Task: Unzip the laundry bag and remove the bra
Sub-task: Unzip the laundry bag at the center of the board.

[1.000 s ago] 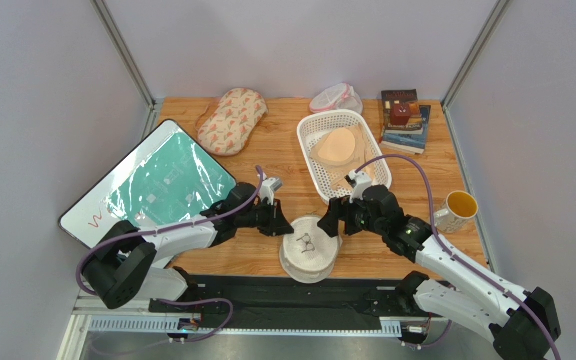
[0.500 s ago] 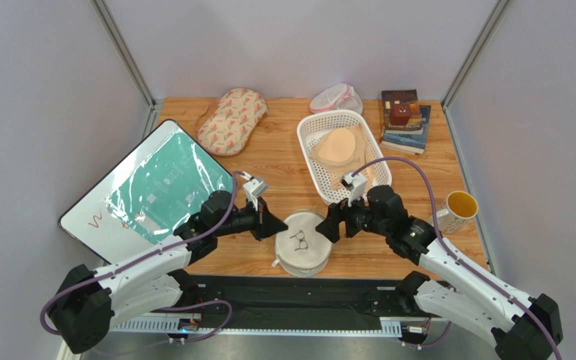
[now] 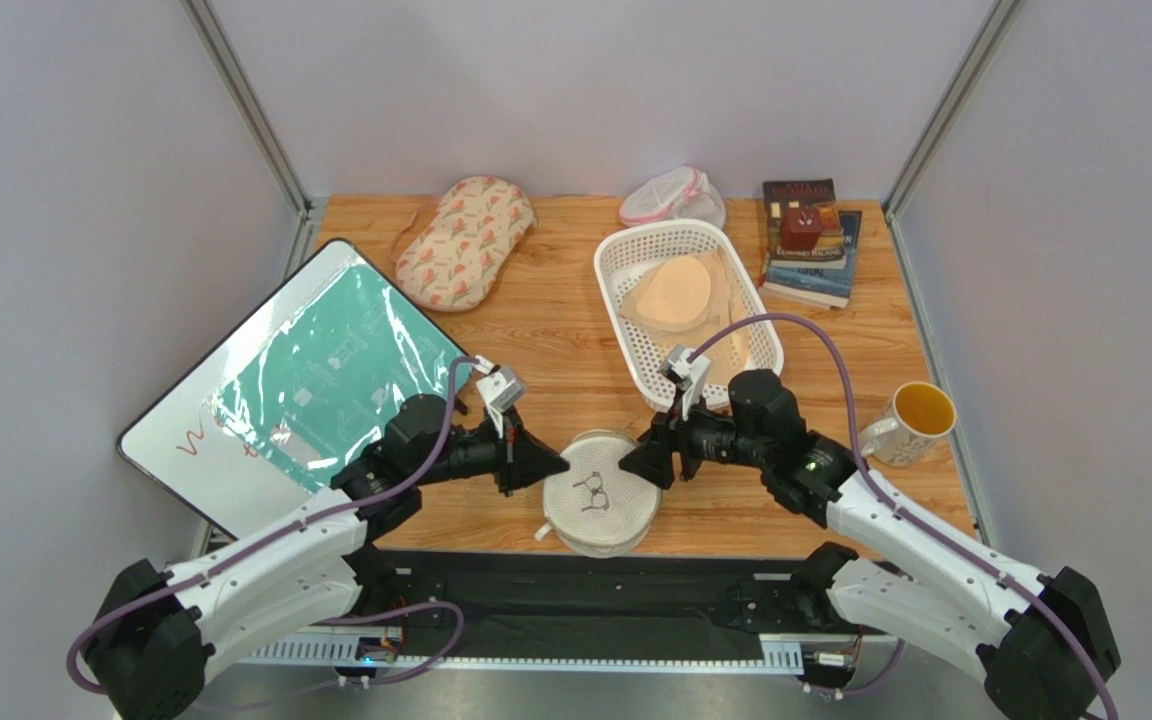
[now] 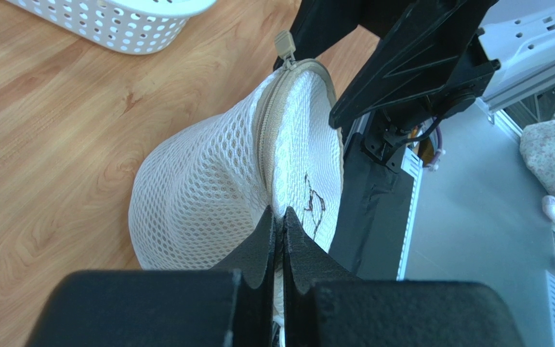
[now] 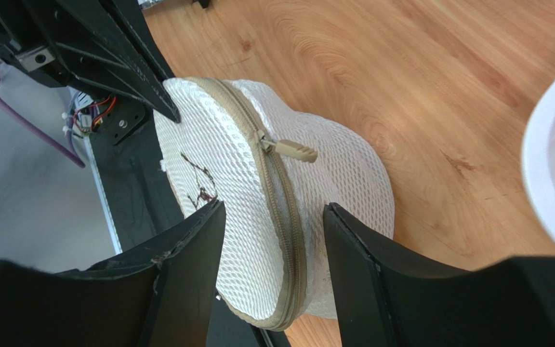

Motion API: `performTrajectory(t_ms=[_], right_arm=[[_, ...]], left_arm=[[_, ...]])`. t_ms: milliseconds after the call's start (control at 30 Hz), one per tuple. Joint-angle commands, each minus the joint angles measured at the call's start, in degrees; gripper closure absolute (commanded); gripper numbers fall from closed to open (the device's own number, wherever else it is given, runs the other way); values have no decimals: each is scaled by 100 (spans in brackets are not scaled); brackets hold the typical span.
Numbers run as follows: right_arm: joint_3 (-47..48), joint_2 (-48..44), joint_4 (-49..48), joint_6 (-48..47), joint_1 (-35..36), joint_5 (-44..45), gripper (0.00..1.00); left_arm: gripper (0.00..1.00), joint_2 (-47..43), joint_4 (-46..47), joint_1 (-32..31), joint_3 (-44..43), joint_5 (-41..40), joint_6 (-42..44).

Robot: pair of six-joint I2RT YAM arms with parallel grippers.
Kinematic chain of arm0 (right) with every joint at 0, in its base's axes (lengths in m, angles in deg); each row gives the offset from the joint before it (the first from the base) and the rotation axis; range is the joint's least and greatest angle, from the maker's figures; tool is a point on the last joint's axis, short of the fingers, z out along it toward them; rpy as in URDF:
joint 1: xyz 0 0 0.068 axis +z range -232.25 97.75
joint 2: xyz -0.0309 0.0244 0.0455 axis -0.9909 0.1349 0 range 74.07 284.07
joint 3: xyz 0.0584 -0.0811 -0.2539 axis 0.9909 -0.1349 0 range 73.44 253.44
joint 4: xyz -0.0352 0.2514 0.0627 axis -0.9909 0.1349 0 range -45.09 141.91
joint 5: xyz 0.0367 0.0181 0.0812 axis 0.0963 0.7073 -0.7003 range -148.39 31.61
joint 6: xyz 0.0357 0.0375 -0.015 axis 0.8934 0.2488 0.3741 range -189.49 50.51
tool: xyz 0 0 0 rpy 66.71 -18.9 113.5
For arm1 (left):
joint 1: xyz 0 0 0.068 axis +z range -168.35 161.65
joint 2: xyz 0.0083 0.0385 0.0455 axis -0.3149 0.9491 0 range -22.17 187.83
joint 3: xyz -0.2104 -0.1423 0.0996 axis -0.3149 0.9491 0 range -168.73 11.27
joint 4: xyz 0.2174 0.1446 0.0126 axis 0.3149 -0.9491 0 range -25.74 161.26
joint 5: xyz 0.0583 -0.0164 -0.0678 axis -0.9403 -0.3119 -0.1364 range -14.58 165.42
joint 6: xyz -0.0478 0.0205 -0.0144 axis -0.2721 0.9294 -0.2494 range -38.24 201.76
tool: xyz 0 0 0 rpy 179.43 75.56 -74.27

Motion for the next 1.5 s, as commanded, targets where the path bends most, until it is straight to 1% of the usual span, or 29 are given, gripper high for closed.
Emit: performTrajectory(t_ms=[0, 67, 100, 133, 200, 233, 267, 300, 333, 400, 433, 500, 600, 633, 700, 833, 900, 1133, 1333, 1400, 1467], right_arm=[[-145, 26, -480, -59, -11, -503, 43], [-224, 35, -498, -41, -11, -503, 46], [-259, 26, -498, -41, -11, -495, 49], [-277, 8, -498, -33, -11, -495, 58], [-303, -27, -498, -24, -11, -529, 69], [-286, -62, -489, -24, -11, -538, 94], [-268, -88, -419, -24, -20, -512, 100], [-233, -106, -410, -41, -11, -495, 100], [-215, -132, -375, -85, -20, -512, 100], [-128, -115, -305, -120, -11, -521, 100], [-101, -97, -270, -138, -2, -530, 100], [-49, -62, -182, -190, -2, -565, 100], [13, -45, -146, -226, 7, -626, 100], [31, -36, -138, -234, 7, -635, 100], [22, -27, -146, -243, 7, -644, 100], [13, -27, -146, -235, 7, -688, 100], [22, -53, -146, -243, 15, -697, 100], [13, -115, -137, -235, 16, -723, 100], [4, -97, -164, -235, 7, -732, 100], [4, -80, -164, -243, 16, -723, 100], [4, -80, -164, -243, 16, -714, 100]], left_arm=[[100, -169, 234, -26, -6, 171, 229], [100, -169, 260, -25, -5, 179, 229], [100, -169, 269, -26, -5, 180, 229], [100, -187, 278, -17, 3, 162, 220], [100, -187, 252, -26, -14, 153, 246], [99, -178, 104, -17, -75, 110, 247], [90, -169, -11, -25, -128, 48, 273], [58, -178, -151, -26, -207, -22, 299], [47, -169, -431, -34, -408, -179, 378], [33, -160, -687, -69, -811, -469, 457], [28, -108, -924, -78, -971, -540, 510], [26, 23, -1084, -104, -1435, -611, 537], [26, 471, -1225, -166, -1963, -559, 510], [26, 760, -1242, -201, -2096, -567, 519], [26, 1051, -1382, -367, -2429, -585, 598], [26, 1859, -1733, -649, -2931, -717, 835], [26, 2054, -1779, -693, -3090, -787, 897], [26, 2590, -1840, -720, -3266, -1059, 897], [27, 2871, -1796, -781, -3337, -1007, 871], [27, 2907, -1753, -808, -3337, -972, 844], [31, 2942, -1726, -825, -3345, -954, 827]])
